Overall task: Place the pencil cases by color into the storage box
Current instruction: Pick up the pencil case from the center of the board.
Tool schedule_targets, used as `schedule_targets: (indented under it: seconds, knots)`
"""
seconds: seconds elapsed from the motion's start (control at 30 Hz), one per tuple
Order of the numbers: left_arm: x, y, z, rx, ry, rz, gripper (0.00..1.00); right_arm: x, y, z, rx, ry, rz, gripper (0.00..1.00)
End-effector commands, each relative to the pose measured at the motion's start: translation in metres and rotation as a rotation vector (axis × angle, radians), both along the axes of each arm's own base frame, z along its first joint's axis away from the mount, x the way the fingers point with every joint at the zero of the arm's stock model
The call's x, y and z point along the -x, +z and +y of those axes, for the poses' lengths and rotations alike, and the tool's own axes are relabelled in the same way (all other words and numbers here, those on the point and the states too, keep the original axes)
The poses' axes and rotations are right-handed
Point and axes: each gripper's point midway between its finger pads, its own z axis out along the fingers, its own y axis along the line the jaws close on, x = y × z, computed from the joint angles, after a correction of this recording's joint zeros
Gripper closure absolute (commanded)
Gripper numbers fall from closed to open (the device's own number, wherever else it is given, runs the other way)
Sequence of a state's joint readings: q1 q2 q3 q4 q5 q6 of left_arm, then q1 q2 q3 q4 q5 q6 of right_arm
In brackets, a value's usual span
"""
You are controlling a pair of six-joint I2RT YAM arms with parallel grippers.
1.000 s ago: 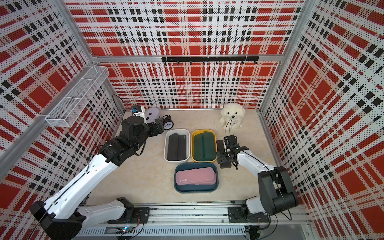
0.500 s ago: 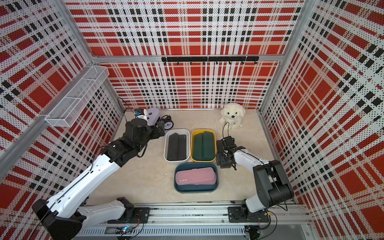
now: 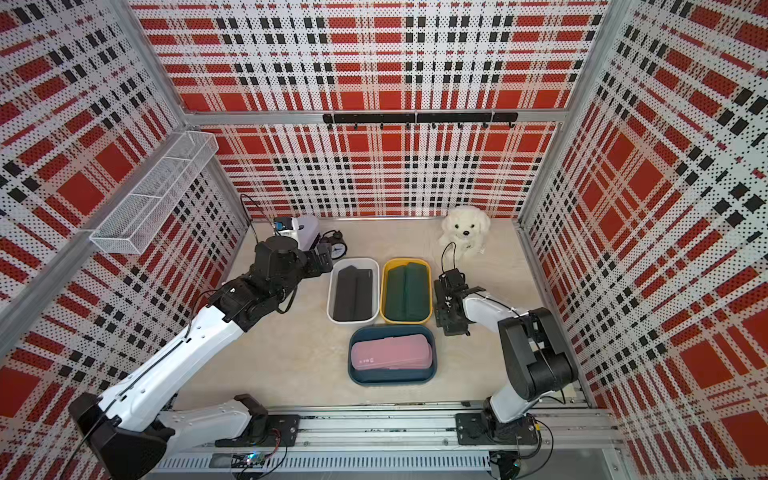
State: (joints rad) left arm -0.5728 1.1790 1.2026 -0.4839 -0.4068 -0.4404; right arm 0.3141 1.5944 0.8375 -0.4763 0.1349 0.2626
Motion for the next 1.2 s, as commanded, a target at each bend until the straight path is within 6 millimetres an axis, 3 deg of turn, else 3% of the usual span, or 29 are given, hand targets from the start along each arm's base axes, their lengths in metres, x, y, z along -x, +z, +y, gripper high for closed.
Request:
schedule_targets:
  seconds: [0.0,0.23,0.53,0.77,0.9,1.17]
  knots:
    - [-0.001,0.009,0.004,-0.002,0.011,-0.035,0.02,-0.005,0.005,-0.004,0.04,0.001,-0.006,0.34]
    - [0.003,0.009,0.009,0.003,0.02,-0.053,0.02,-0.015,0.022,-0.006,0.059,0.001,-0.041,0.42]
    - [0.001,-0.005,0.018,-0.004,0.038,-0.037,0.02,-0.032,0.081,-0.009,0.059,-0.028,-0.177,0.43]
    - [-0.005,-0.016,0.022,0.012,0.029,-0.021,0.02,-0.04,0.119,0.005,0.022,-0.035,-0.264,0.42]
    - [-0.012,-0.019,0.031,0.015,0.032,-0.017,0.02,-0.043,0.134,0.027,-0.006,-0.024,-0.301,0.42]
    - [-0.028,-0.02,0.049,0.028,0.033,-0.004,0.02,-0.044,0.159,0.091,-0.048,0.03,-0.334,0.42]
